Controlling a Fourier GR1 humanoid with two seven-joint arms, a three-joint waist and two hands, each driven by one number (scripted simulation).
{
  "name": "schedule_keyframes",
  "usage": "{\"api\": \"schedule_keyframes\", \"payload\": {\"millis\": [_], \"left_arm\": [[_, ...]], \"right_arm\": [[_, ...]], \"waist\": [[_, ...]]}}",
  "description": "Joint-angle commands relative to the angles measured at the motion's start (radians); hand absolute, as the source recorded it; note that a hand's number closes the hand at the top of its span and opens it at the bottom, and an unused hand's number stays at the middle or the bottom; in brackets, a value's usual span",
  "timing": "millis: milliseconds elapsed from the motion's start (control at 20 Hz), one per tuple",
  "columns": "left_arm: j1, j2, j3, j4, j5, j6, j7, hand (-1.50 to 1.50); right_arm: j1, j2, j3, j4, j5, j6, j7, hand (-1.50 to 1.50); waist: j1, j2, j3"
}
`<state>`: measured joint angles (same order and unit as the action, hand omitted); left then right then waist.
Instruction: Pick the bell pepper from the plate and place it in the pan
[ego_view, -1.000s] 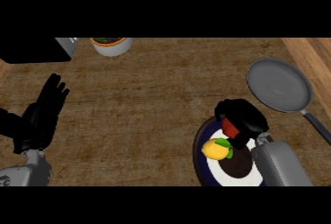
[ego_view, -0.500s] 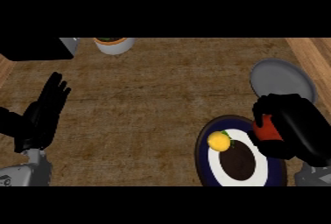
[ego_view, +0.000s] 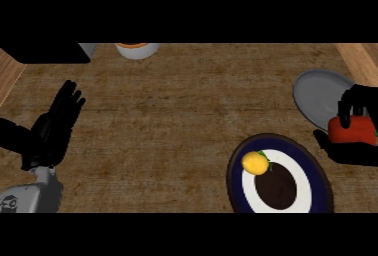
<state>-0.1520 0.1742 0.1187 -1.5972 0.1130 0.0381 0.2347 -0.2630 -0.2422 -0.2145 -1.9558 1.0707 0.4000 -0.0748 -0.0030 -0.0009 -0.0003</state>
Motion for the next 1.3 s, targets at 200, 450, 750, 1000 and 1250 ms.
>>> {"api": "schedule_keyframes", "payload": {"millis": [200,450,750,1000,1250], "left_arm": [[0.003,-0.034,-0.033,-0.005,-0.032,0.017,-0.019,0.0],[-0.005,0.0,-0.012,-0.039,-0.017,0.003,0.028,0.0],[-0.095,-0.031,-0.031,0.031,-0.043,0.032,0.016,0.0],[-0.024,-0.027,-0.031,-0.038,-0.014,0.001,0.028,0.0],[-0.065,-0.027,-0.024,-0.004,-0.022,0.014,0.031,0.0]], "right_arm": [[-0.21,-0.16,-0.227,0.426,-0.11,-0.12,-0.124,1.5],[-0.213,-0.25,-0.302,0.72,-0.137,-0.275,-0.306,1.5],[-0.344,-0.295,-0.302,1.144,-0.127,-0.449,-0.498,1.5],[-0.449,-0.327,-0.295,1.404,-0.117,-0.523,-0.619,1.5],[-0.475,-0.353,-0.274,1.575,-0.04,-0.646,-0.627,1.5]], "waist": [[0.017,0.004,0.001],[0.019,0.005,0.002],[0.035,0.016,0.003],[0.05,0.015,0.003],[0.057,0.021,0.004]]}}
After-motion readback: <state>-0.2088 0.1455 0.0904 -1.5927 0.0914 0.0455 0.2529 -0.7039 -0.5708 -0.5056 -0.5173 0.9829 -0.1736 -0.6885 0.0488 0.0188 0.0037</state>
